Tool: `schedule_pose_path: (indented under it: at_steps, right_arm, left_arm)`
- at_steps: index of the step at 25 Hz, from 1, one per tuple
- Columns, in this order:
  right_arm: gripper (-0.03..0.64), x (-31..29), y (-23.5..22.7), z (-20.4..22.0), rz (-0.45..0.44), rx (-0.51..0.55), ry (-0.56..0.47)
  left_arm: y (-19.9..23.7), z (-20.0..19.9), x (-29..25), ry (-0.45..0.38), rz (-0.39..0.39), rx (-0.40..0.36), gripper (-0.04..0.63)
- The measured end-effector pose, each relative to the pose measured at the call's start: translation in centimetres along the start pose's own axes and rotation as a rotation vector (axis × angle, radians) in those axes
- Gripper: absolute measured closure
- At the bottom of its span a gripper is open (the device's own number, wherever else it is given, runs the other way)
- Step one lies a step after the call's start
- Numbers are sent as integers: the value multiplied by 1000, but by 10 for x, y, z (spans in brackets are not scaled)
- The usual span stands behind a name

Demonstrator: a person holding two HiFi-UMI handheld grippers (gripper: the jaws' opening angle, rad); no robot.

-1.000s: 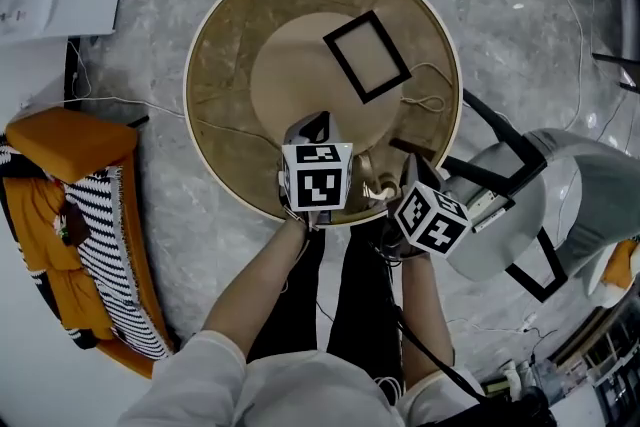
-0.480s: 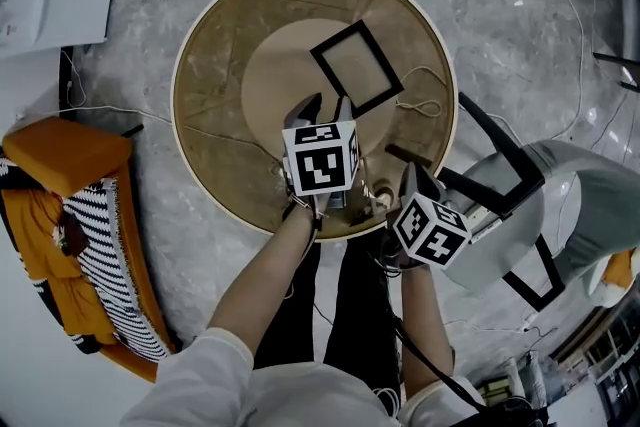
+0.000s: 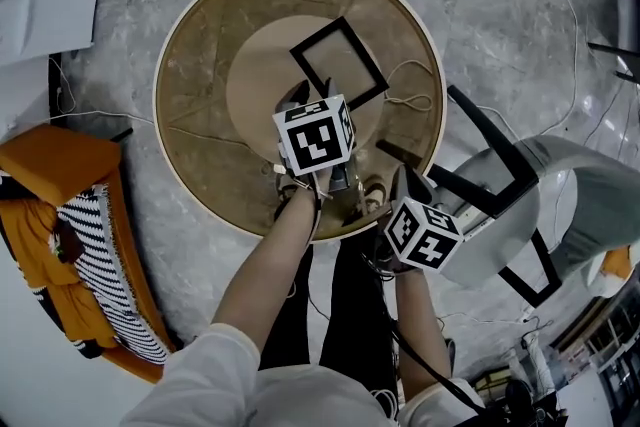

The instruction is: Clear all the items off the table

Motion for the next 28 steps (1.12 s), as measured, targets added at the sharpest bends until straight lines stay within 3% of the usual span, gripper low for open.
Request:
schedule_pose_path:
  at_steps: [8,13,20,25,28]
  right_arm:
    - [592,-5,-6,-2,-3,-9,4]
    - [592,-4,-10,-1,2,-27,2]
    - [592,-3,-11,1,2,-37,-8]
    - [592,-2,-8,2,-5,-33,-14]
    - [592,0,-4,1,-9,-32,-18]
  left_arm:
    - [-1,1,-10,24,-18,-39,431]
    - [2,1,-10,51,12,34,447]
    - [6,-6,-9,57,56,68,489]
    - [10,-6,-4,74,67,52,515]
    - [16,-5,5,72,67,-13,522]
Point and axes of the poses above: the fingertips, and each gripper's own axes: x backward along the fingers, y to its left, z out of its underside, the point moved 2 cm from there along x, backward along the fingers, and after that the axes turned 10 degrees about -y, right-handed, at the moved point
